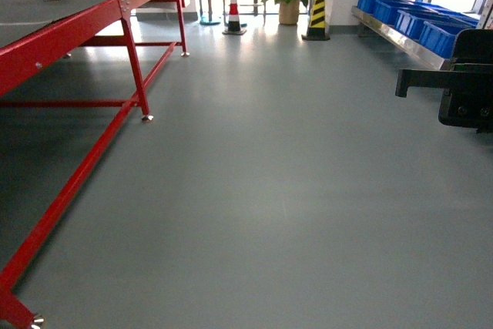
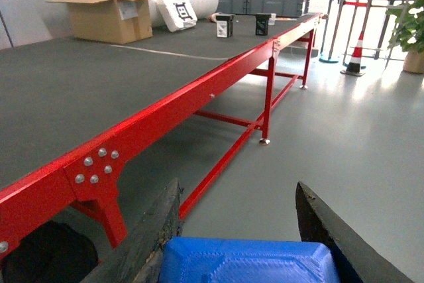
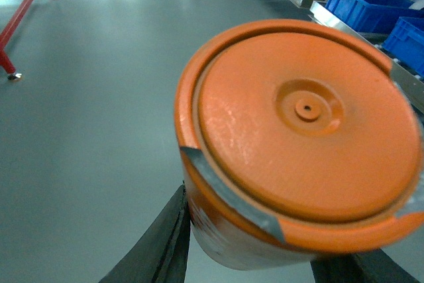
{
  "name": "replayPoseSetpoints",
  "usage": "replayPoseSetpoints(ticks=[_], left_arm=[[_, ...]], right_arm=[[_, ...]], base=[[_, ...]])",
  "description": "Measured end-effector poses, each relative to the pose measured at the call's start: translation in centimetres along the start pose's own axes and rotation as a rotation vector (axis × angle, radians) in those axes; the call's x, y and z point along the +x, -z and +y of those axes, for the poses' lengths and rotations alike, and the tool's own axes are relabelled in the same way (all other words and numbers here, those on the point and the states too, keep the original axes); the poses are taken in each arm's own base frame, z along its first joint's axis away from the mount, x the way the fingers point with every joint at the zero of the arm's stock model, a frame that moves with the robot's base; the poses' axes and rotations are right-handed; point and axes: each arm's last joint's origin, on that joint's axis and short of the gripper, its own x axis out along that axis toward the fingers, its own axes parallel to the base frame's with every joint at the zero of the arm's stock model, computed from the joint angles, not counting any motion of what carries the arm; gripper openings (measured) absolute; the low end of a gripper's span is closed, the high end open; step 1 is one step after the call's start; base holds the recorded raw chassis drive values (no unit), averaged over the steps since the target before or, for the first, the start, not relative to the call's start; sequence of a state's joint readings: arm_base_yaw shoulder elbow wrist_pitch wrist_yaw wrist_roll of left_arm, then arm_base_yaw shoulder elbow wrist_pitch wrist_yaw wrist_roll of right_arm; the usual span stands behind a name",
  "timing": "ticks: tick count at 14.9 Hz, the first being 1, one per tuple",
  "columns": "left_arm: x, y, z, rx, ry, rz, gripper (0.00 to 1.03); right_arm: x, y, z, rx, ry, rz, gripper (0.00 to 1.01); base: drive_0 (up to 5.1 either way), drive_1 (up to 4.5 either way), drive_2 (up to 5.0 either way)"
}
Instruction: Sort blue parts and orange caps into right shelf containers
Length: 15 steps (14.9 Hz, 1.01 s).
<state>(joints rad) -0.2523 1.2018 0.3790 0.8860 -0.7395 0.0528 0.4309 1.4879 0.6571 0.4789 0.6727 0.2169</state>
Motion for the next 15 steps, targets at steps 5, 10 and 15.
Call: replayPoseSetpoints(ticks=[5, 10, 15], left_arm=[[-0.01, 0.01, 0.01, 0.001, 0.000, 0.000, 0.41], [-0.01, -0.01, 0.01, -0.001, -0.001, -0.001, 0.41], [-0.01, -0.01, -0.02, -0.001, 0.003, -0.001, 0.41]], right_arm=[[0.02, 0.04, 0.01, -0.001, 0.000, 0.001, 0.41], [0.02, 0.03, 0.01, 0.000, 0.000, 0.000, 0.41], [0.02, 0.05, 0.00, -0.002, 0.001, 0.003, 0.41]], base=[[0.0, 4.31, -4.3], [0.0, 4.28, -4.3], [0.0, 4.34, -4.3]])
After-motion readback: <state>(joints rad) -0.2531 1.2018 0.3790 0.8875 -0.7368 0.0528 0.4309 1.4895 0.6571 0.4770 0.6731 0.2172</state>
